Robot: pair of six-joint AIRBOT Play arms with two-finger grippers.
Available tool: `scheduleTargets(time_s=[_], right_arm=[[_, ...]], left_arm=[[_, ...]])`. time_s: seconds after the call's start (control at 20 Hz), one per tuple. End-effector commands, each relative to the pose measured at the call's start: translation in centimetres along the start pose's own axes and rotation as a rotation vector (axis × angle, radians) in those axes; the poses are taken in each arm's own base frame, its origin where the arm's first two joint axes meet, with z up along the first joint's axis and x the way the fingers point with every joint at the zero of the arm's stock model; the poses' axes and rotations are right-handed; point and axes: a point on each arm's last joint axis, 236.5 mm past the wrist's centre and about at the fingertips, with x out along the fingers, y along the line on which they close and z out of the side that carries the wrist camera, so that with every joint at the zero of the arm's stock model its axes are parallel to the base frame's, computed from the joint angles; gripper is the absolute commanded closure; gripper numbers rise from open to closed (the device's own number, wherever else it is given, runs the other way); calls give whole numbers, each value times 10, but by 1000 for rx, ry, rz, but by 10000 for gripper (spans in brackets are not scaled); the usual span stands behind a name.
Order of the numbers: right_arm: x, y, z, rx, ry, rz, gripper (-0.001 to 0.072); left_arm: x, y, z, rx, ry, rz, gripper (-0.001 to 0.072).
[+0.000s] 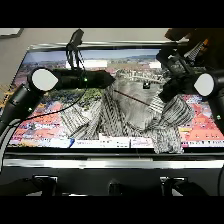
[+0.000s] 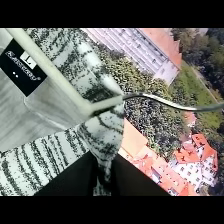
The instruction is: Fold the clothes and pants, and hang the long-sleeved shirts on hangers.
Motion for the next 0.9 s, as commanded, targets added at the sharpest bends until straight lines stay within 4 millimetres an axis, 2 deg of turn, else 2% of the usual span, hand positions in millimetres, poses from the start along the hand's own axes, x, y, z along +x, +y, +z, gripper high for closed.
scheduleTargets(time_s=[0.0,0.15,0.25,0.3,0.45,0.6,0.75,0.85], right_arm=[[14,7,3,27,6,26,676],[25,22,7,12,15,65,676],[26,30,13,-22,10,63,676],[25,30,13,-20,17,52,676],[19,19,2,20,63,-1,677],[-1,3,3,39,37,-68,676],[-19,1,3,70,14,-79,676],[-20,4,-4,87,43,-68,677]], left_arm=[[-8,-24,5,24,2,-41,675],[-3,-48,-6,51,24,-78,675],[2,-55,-18,114,46,-60,675],[5,-51,-24,130,60,-24,675],[10,-21,-44,124,134,118,676],[16,-2,-57,114,189,177,675],[31,-5,-72,105,224,168,675],[39,-21,-85,93,239,145,676]])
